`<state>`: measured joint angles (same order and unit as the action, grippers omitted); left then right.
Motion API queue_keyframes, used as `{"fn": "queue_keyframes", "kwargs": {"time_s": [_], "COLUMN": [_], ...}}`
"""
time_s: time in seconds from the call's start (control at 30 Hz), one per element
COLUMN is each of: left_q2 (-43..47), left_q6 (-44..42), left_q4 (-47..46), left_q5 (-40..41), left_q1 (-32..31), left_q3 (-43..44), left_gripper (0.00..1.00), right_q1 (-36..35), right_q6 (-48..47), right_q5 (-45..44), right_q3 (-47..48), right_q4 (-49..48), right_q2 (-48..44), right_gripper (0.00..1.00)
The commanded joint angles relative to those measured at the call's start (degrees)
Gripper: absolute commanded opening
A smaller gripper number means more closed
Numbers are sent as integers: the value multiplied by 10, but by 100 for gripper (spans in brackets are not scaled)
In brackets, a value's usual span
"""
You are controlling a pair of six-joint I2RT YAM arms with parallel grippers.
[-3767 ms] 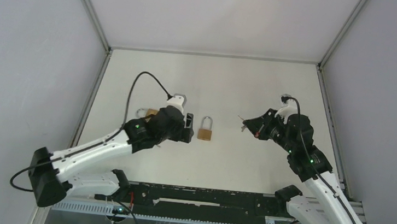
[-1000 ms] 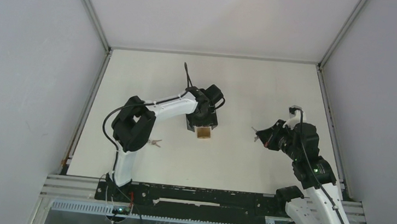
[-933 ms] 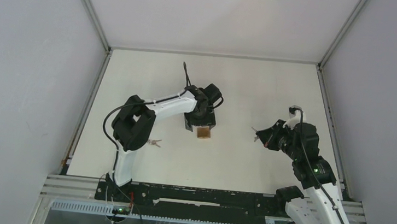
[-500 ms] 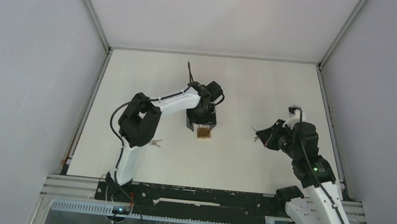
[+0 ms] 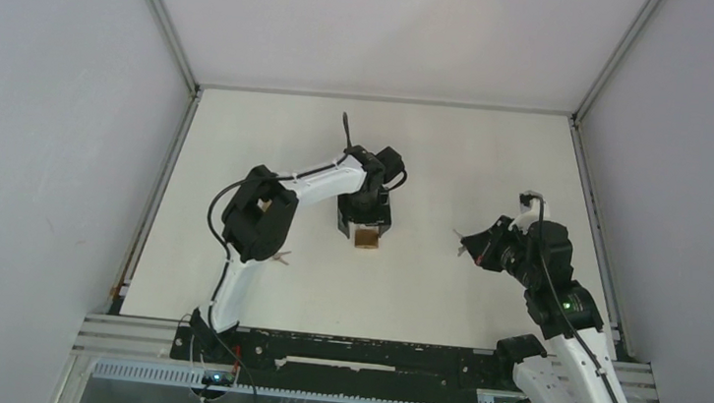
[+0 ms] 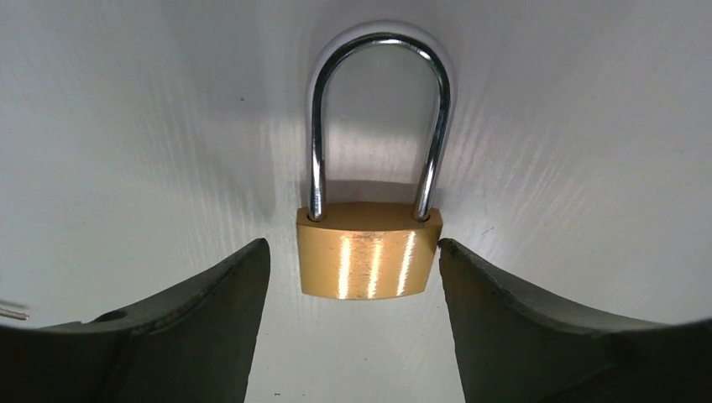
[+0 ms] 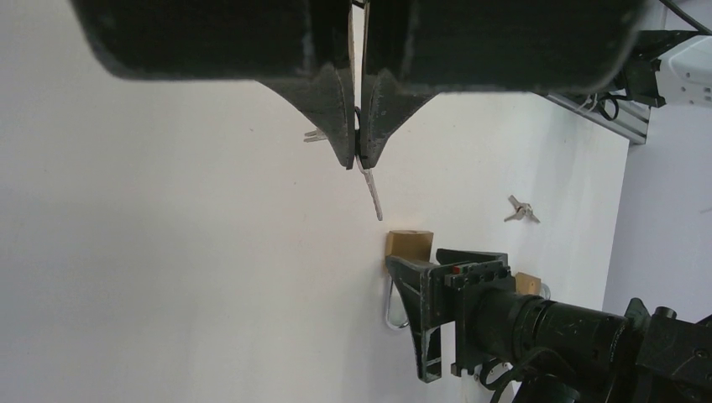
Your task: Unlock with the key
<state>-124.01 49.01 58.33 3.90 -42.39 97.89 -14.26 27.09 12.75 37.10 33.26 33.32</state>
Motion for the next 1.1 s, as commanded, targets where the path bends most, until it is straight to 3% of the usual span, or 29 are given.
{"fn": "queue_keyframes", "kwargs": {"time_s": [0.0,0.7,1.07], "left_q2": [-19,-60,-81], "left_q6": [-6,-15,-43], "left_q4": [21,50,57], "left_q5": [-5,0,-1], "left_q1": [-10,-22,-18], "left_q3": [44,67,84], "left_gripper": [78,69,71], "right_q1": [7,17,22], "right_q6": [-6,-8,-11], "right_q5": [4,12,16], "right_q3": [-2,-10,-10], "right_q4": [-23,-31,-28], "right_q2": [-2,-4,-5], "right_gripper": [0,0,0]}}
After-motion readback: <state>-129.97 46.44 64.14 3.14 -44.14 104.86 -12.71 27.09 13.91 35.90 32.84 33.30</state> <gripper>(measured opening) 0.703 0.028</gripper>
